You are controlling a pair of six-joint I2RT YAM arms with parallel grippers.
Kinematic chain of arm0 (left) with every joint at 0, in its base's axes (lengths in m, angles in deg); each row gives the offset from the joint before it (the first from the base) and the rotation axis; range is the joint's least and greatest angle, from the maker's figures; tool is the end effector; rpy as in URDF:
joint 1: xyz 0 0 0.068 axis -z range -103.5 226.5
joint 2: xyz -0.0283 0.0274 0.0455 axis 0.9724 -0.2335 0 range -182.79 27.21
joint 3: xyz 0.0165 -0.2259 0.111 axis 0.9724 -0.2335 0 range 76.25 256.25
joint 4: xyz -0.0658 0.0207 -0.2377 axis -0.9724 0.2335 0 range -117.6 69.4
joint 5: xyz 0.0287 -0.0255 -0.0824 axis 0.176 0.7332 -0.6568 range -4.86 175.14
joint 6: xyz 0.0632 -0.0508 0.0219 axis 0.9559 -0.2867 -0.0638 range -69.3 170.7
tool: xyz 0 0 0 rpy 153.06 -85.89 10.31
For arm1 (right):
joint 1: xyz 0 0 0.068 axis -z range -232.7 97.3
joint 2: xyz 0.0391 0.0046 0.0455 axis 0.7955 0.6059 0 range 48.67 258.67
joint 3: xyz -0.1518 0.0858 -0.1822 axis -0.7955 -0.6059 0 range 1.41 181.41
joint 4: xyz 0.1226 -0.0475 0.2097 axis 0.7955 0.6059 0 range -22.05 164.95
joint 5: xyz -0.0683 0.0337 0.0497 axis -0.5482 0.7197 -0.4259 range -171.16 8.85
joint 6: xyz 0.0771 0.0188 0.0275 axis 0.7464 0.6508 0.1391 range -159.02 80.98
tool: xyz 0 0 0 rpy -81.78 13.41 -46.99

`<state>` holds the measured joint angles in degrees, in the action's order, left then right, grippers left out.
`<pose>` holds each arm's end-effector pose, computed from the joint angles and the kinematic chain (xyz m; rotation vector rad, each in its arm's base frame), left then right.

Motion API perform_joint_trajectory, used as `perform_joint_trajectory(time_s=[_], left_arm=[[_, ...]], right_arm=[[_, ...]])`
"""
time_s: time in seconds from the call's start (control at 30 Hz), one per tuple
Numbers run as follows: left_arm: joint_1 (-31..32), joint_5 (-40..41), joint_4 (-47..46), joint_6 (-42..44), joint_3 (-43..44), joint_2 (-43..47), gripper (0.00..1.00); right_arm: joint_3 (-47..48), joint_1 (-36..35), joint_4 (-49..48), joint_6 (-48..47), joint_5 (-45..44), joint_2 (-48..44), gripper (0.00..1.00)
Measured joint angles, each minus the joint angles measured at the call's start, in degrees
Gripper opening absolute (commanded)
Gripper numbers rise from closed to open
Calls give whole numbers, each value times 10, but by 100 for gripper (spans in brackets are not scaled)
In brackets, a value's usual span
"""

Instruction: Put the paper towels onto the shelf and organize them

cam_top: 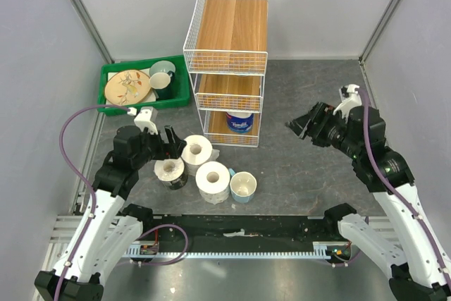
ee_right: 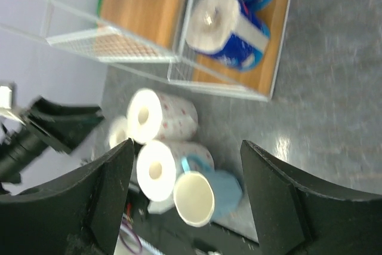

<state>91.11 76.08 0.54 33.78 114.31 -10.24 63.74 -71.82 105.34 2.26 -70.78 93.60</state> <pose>0.1779 -0.0583 0.2557 0.0580 2.0819 -0.5017 0.1728 0.0738 0.3609 0.2611 1.9981 0.8663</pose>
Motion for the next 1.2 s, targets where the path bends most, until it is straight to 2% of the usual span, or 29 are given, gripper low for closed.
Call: perform_joint_trajectory(time_s=[0.13,0.27,0.53,0.67,0.87,1.2], left_arm=[[0,9,0,-4,0,5,92],[0,19,0,-7,0,7,92],[0,66,1,-26,0,6,92],[0,99,7,-39,0,19,92],[0,145,25,-54,0,46,93],[-19,177,44,-62,0,50,94]], right_arm=[[-26,-39,45,-12,7,-10,80],[-33,-96,58,-31,24,23,80],[11,-380,17,-23,-58,166,81],[63,-477,-47,-16,-110,274,80],[110,-517,-122,11,-162,392,79],[230,-541,-162,56,-227,533,74]])
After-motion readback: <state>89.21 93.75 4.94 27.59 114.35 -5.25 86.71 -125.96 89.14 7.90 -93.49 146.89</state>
